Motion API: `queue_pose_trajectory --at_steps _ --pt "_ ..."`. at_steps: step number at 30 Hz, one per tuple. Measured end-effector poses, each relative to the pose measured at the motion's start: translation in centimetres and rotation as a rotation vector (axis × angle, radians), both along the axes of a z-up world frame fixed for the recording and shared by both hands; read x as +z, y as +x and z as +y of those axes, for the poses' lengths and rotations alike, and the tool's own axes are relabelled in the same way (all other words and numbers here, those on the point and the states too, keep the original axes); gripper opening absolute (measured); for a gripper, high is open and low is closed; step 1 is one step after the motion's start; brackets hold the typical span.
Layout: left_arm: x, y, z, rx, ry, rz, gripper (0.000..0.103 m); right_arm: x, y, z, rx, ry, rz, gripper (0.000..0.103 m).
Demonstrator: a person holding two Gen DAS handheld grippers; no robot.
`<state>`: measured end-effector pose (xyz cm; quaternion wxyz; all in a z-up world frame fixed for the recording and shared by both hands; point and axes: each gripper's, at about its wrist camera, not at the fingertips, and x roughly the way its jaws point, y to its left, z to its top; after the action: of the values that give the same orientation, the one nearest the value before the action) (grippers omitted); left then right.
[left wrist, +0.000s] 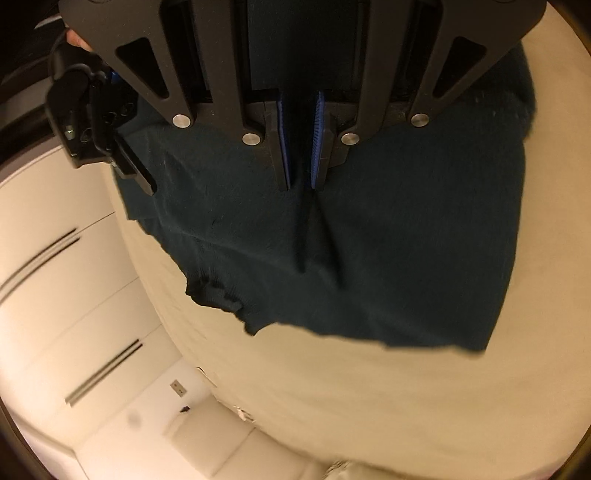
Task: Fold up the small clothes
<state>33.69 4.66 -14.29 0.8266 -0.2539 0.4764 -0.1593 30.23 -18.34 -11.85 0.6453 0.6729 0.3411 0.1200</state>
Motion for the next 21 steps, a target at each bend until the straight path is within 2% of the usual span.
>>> queue_pose_trajectory --at_steps 2,7,11,14,18,21 --pt "-0.5 0.0 1.3 0.033 -0.081 0.03 0.011 0.3 -0.3 -1.1 -0.012 -0.027 -0.013 0.032" --pt "-0.4 -0.5 1.9 0.054 -0.143 0.038 0.011 0.9 -0.9 -3.8 -0.074 -0.144 -0.051 0.025" --pt "-1.6 -1.3 2.3 0.065 -0.217 0.097 0.011 0.8 -1.6 -4.4 -0.052 -0.116 -0.074 0.025" --pt "-1.8 -1.1 2.0 0.064 -0.207 0.106 0.011 0.4 -1.5 -2.9 -0.045 -0.095 -0.094 0.03" --pt "-1.7 0.4 0.7 0.008 -0.148 0.12 0.011 -0.4 -0.9 -3.2 -0.043 -0.081 -0.111 0.032" --pt "-1.7 0.9 0.3 -0.005 -0.145 0.131 0.011 -0.5 -1.1 -3.1 -0.041 -0.068 -0.125 0.036"
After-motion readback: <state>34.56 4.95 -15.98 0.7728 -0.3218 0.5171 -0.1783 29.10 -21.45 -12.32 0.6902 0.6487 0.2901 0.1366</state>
